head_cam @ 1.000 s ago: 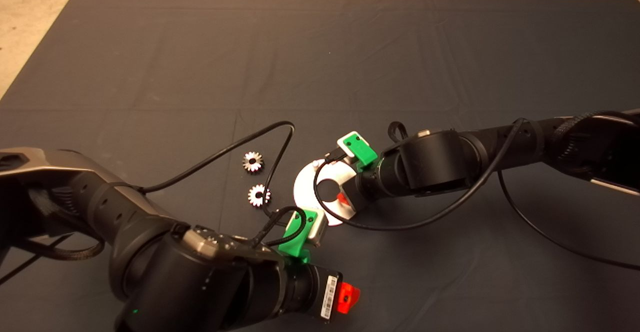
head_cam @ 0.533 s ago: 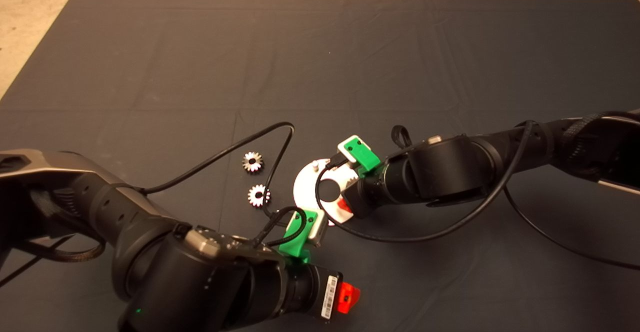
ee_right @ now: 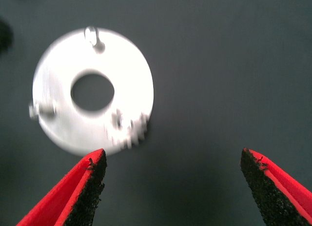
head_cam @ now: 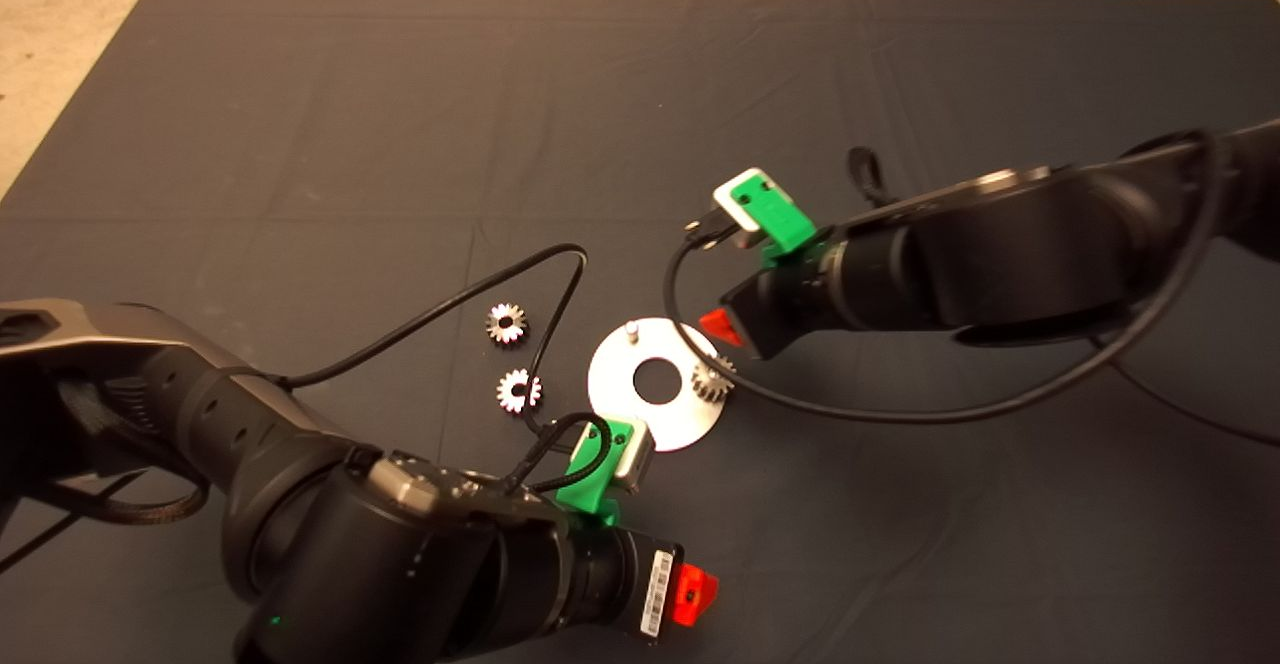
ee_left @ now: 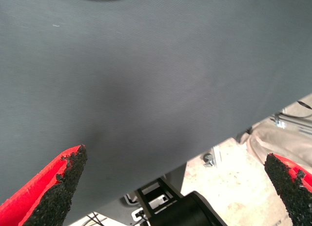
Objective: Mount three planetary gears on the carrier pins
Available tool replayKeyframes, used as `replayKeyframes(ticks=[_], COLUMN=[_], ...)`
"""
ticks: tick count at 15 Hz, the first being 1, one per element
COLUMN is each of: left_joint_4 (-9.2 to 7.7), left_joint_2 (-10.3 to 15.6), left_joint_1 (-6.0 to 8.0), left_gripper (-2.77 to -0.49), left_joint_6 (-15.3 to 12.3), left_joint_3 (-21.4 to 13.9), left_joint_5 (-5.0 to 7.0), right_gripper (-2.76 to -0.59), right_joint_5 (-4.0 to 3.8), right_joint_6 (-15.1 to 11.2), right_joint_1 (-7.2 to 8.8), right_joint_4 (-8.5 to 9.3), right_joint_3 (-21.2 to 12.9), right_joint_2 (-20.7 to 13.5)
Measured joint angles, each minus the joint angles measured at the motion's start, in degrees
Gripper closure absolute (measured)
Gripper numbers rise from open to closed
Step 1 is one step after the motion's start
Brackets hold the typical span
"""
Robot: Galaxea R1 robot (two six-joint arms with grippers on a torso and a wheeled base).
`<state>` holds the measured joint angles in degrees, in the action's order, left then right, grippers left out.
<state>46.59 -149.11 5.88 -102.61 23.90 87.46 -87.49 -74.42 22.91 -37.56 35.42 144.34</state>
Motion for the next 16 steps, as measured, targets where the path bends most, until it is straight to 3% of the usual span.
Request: replayKeyframes(ticks=[1, 2, 4, 5, 7, 9, 11, 14, 16], left_joint_4=[0.02, -0.02, -0.01, 0.32, 1.71, 4.95, 7.93, 10.72, 14.39], left_joint_2=[1.07, 2.44, 5.86, 7.39, 11.3, 14.66, 15.52, 16.64, 17.06], left_joint_1=[0.01, 0.01, 0.01, 0.02, 0.01, 0.01, 0.01, -0.18, -1.9], left_gripper=[-2.64, -2.64, -2.64, -2.64, -2.64, -2.64, -2.64, -2.64, -2.64], left_joint_6=[0.65, 2.14, 7.34, 11.35, 18.96, 24.44, 29.17, 32.86, 33.72], left_joint_3=[-0.01, 0.01, 0.02, 0.02, 0.02, 0.35, 1.33, 2.44, 3.02], left_joint_5=[0.0, 0.0, 0.05, -0.01, 0.0, 0.09, 0.15, 0.04, 0.05], right_gripper=[-2.03, -2.03, -2.03, -2.03, -2.03, -2.03, -2.03, -2.03, -2.03], right_joint_5=[0.34, 0.31, -1.15, -1.29, -0.66, -0.38, -0.36, -0.36, -0.14], right_joint_6=[-0.04, -0.27, -0.63, -0.63, -0.64, -0.71, -0.88, -0.99, -1.01], right_joint_1=[-0.04, 0.27, 1.27, 1.4, 1.37, 0.23, -1.05, -3.54, -3.97], right_joint_4=[2.43, 4.73, 7.92, 9.88, 12.14, 12.98, 13.97, 14.98, 15.08], right_joint_3=[-2.87, -5.27, -7.62, -8.93, -10.93, -11.66, -12.1, -12.35, -12.4], right_joint_2=[-4.19, -10.59, -20.35, -23.03, -24.03, -23.48, -22.3, -20.33, -19.88])
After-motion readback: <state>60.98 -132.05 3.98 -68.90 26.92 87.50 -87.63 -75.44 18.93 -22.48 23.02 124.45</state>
